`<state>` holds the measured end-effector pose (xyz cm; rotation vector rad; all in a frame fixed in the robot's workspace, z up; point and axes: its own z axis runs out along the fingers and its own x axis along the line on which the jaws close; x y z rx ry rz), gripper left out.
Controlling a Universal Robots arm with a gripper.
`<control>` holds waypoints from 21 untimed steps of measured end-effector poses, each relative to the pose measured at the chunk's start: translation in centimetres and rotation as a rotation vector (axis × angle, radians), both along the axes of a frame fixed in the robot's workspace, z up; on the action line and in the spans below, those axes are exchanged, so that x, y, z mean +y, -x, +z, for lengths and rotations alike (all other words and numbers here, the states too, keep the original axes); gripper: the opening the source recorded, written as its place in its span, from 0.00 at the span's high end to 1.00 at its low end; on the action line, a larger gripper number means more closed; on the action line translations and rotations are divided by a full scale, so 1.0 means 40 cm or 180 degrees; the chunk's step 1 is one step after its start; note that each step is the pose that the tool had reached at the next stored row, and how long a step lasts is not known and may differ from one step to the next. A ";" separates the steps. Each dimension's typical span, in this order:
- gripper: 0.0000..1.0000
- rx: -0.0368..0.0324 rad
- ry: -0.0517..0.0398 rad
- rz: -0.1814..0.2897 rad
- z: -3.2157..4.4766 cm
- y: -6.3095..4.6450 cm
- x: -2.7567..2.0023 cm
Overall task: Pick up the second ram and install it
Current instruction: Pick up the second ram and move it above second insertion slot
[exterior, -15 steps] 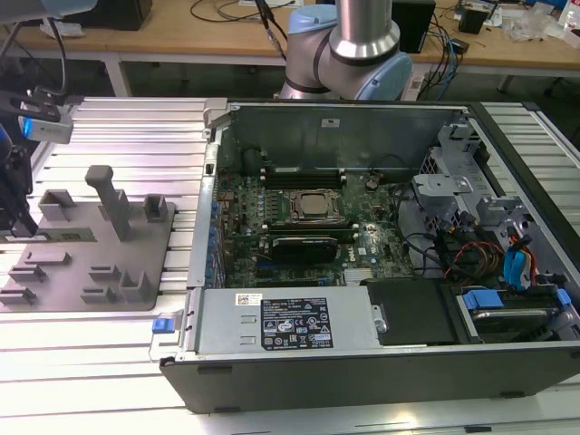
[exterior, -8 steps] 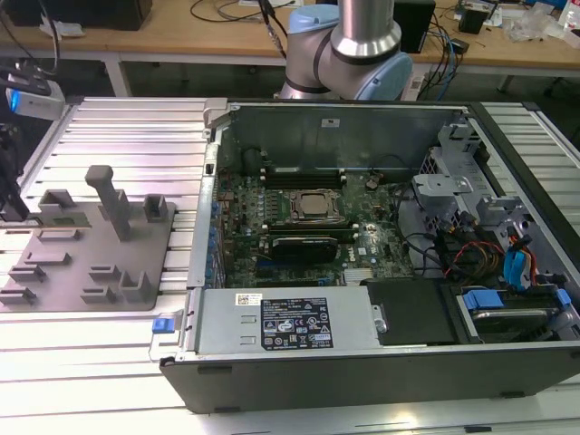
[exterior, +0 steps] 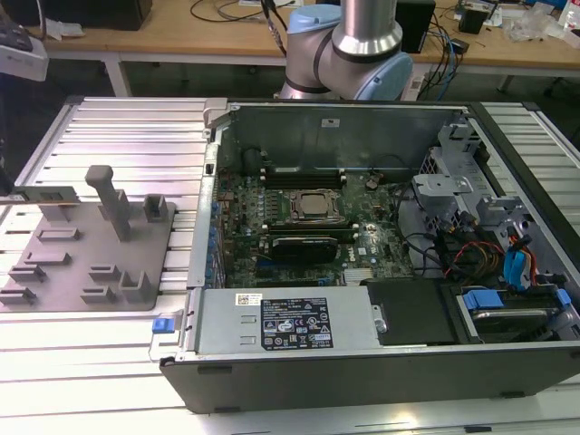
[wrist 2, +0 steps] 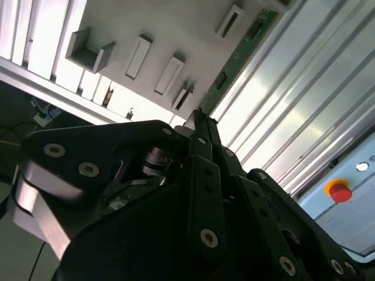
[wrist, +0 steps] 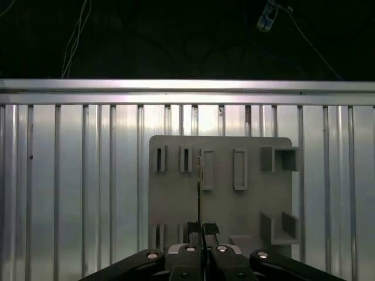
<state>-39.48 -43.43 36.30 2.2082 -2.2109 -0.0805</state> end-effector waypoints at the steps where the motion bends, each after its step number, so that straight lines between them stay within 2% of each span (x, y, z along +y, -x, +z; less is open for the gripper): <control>1: 0.91 0.0000 -0.0002 0.0000 0.006 0.000 0.000; 5: 0.91 0.0000 -0.0017 0.0000 0.036 -0.002 0.000; 7: 0.91 0.0000 -0.0029 0.0000 0.061 -0.004 0.000; 10: 0.91 0.0000 -0.0049 0.0000 0.113 -0.007 0.000; 14: 0.91 0.0000 -0.0064 0.0000 0.156 -0.009 0.001; 19: 0.91 0.0000 -0.0080 0.0000 0.195 -0.011 0.001; 21: 0.91 0.0000 -0.0090 0.0000 0.221 -0.012 0.001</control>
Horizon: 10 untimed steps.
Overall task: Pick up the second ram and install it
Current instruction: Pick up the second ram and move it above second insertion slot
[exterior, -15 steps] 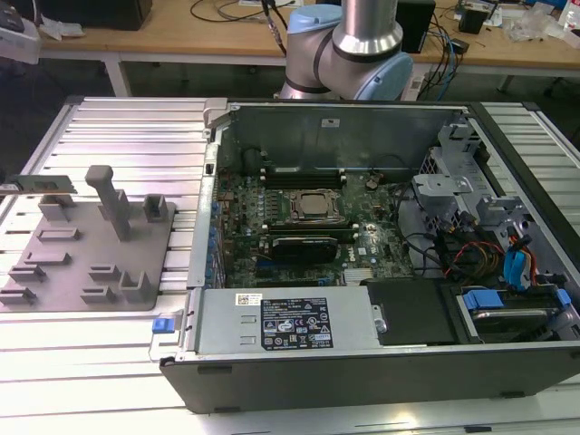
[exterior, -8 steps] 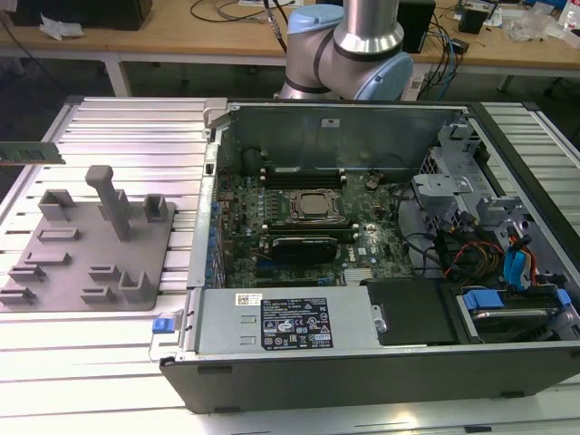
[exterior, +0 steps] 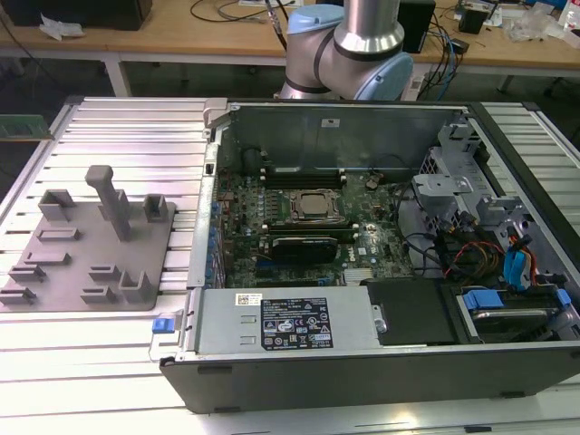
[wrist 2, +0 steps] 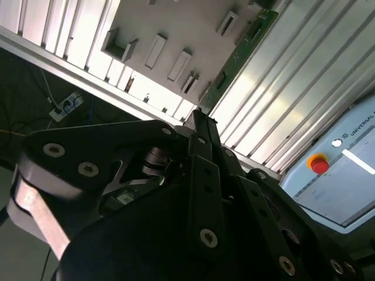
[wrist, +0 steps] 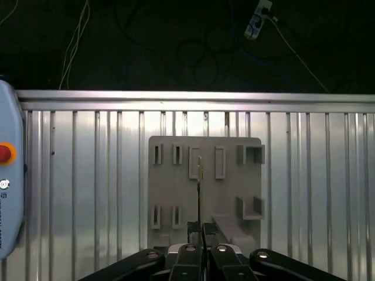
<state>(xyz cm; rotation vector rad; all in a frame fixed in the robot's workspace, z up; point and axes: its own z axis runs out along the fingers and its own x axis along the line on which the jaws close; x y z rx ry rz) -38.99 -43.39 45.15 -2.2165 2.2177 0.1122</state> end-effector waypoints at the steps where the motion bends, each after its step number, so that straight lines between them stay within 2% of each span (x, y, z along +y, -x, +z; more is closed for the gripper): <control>1: 0.91 0.0000 -0.0002 0.0000 0.006 0.000 0.000; 2: 0.91 0.0000 -0.0004 0.0000 0.014 -0.001 0.000; 4: 0.91 0.0000 -0.0012 0.0000 0.043 -0.002 0.000; 7: 0.91 0.0000 -0.0012 0.0000 0.044 -0.002 0.000; 10: 0.91 0.0001 -0.0011 0.0000 0.043 -0.015 0.000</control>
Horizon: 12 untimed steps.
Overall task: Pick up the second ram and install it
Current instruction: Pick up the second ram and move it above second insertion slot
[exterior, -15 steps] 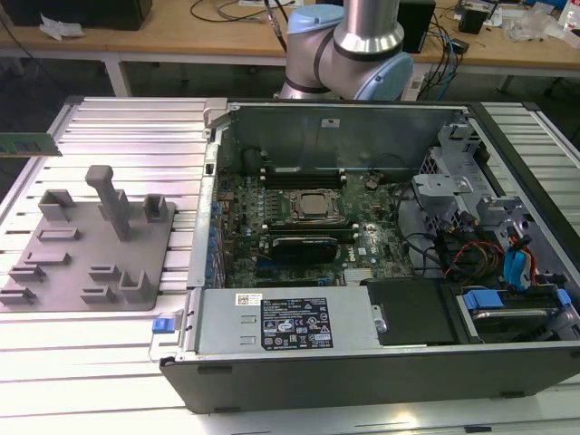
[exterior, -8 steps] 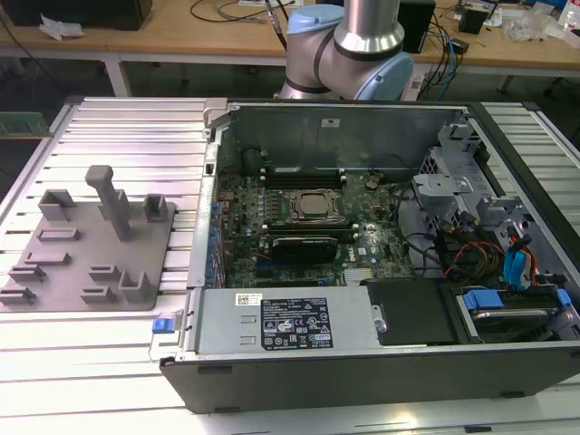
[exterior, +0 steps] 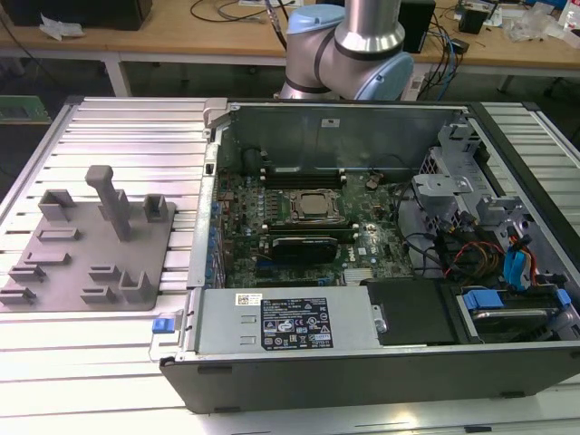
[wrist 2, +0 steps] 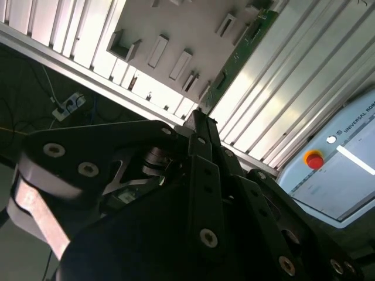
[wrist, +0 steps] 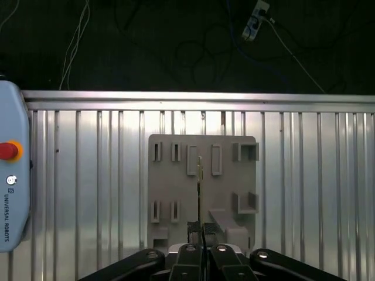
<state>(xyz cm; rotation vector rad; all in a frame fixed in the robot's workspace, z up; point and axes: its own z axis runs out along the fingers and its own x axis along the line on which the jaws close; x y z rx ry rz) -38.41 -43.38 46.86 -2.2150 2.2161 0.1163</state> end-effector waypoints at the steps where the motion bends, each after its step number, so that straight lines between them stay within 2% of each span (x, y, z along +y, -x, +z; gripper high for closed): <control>1: 0.91 0.0001 0.0001 0.0000 -0.001 -0.011 0.000; 3: 0.91 0.0006 0.0002 0.0000 -0.003 -0.039 0.000; 8: 0.91 0.0015 0.0002 0.0010 -0.007 -0.068 0.001; 12: 0.91 0.0033 0.0002 0.0016 -0.008 -0.114 0.001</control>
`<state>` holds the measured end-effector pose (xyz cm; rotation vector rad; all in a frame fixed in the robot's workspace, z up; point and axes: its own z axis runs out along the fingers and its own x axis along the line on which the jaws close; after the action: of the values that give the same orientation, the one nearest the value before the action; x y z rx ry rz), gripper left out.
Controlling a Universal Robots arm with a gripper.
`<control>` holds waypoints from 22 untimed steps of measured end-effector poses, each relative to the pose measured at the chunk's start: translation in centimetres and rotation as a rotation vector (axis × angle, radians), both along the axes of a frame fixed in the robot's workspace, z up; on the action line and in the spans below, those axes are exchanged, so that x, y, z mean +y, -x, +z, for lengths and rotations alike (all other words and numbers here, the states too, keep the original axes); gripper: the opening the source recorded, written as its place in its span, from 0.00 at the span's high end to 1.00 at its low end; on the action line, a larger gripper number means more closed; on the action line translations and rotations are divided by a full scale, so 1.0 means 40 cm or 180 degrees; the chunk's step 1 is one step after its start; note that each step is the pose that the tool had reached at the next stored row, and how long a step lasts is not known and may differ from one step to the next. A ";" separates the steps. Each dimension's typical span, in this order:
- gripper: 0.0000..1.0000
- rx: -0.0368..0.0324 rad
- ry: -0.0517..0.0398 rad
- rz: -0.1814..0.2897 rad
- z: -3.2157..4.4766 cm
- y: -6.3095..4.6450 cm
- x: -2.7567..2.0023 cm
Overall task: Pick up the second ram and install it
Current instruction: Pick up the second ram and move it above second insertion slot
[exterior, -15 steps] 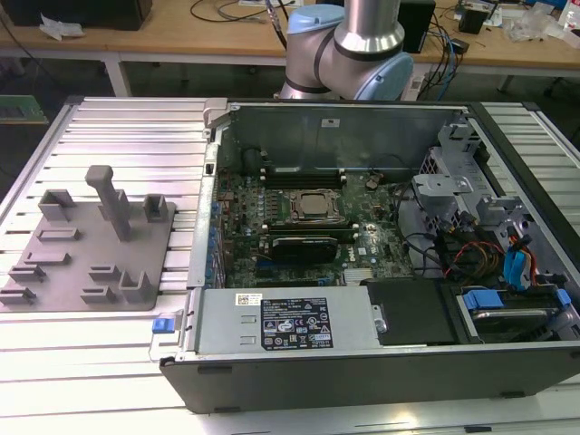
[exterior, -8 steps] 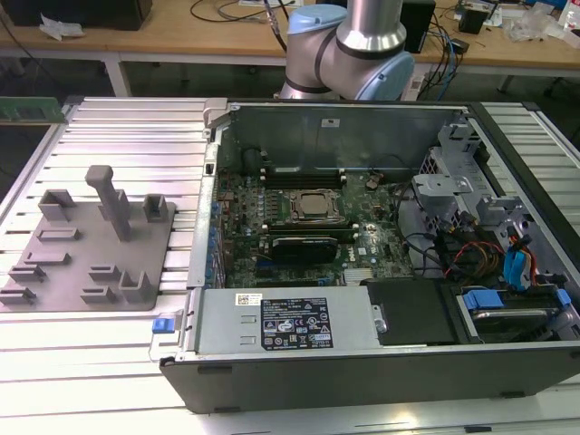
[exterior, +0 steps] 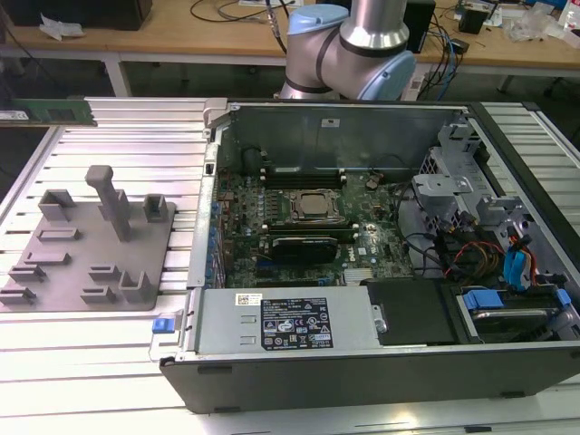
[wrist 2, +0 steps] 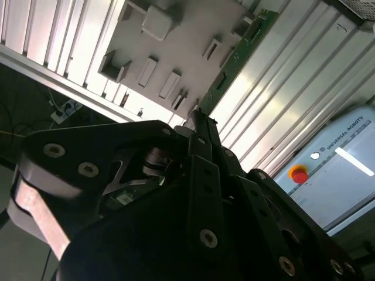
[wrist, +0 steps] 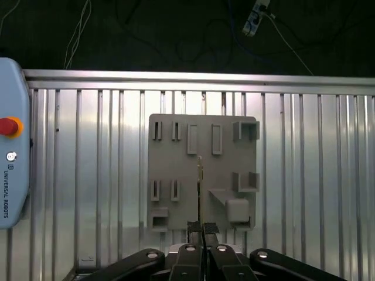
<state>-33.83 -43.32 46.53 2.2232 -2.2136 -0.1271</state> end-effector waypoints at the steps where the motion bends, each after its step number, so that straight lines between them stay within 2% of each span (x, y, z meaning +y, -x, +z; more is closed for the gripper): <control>1: 0.91 0.0003 0.0000 0.0000 0.000 -0.008 0.000; 4: 0.91 0.0011 0.0000 0.0001 0.000 -0.028 0.000; 8: 0.91 0.0022 0.0000 0.0001 -0.001 -0.074 0.000; 11: 0.91 0.0029 0.0000 0.0001 -0.002 -0.098 0.000; 13: 0.91 0.0043 0.0000 0.0001 -0.004 -0.119 0.000; 17: 0.91 0.0086 0.0000 0.0001 -0.009 -0.167 0.000; 22: 0.91 0.0098 0.0000 0.0003 -0.012 -0.209 0.000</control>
<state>-25.47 -43.32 46.04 2.2068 -2.1973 -0.1600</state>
